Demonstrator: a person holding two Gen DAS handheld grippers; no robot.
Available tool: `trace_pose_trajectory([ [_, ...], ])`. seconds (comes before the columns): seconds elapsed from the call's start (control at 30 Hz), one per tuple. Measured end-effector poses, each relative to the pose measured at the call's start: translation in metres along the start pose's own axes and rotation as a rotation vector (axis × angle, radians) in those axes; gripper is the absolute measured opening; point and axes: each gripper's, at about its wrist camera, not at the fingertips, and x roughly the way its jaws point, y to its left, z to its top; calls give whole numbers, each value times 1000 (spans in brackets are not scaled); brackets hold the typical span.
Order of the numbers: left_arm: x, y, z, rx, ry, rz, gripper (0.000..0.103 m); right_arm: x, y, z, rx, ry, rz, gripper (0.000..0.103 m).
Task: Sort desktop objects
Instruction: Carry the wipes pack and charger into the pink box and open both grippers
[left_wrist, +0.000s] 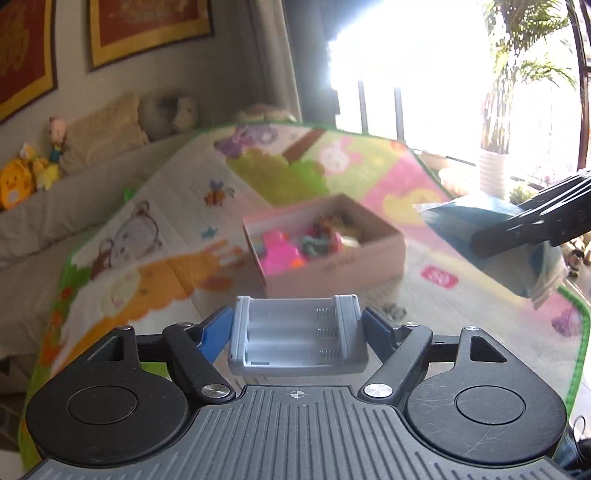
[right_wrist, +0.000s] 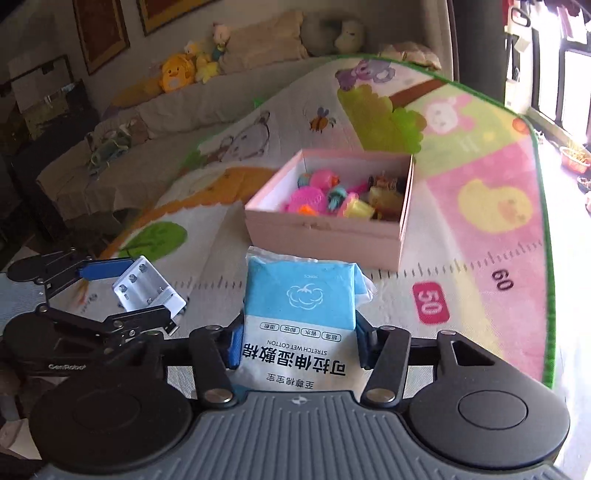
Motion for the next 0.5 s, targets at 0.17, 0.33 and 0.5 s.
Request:
trace_pose_trajectory([
  [0.17, 41, 4, 70, 18, -85, 31, 81, -48, -12, 54, 6, -195, -5, 54],
  [0.33, 122, 6, 107, -44, -99, -24, 95, -34, -28, 83, 4, -248, -80, 54],
  [0.5, 155, 36, 69, -182, -10, -24, 96, 8, -57, 90, 54, -163, -148, 54],
])
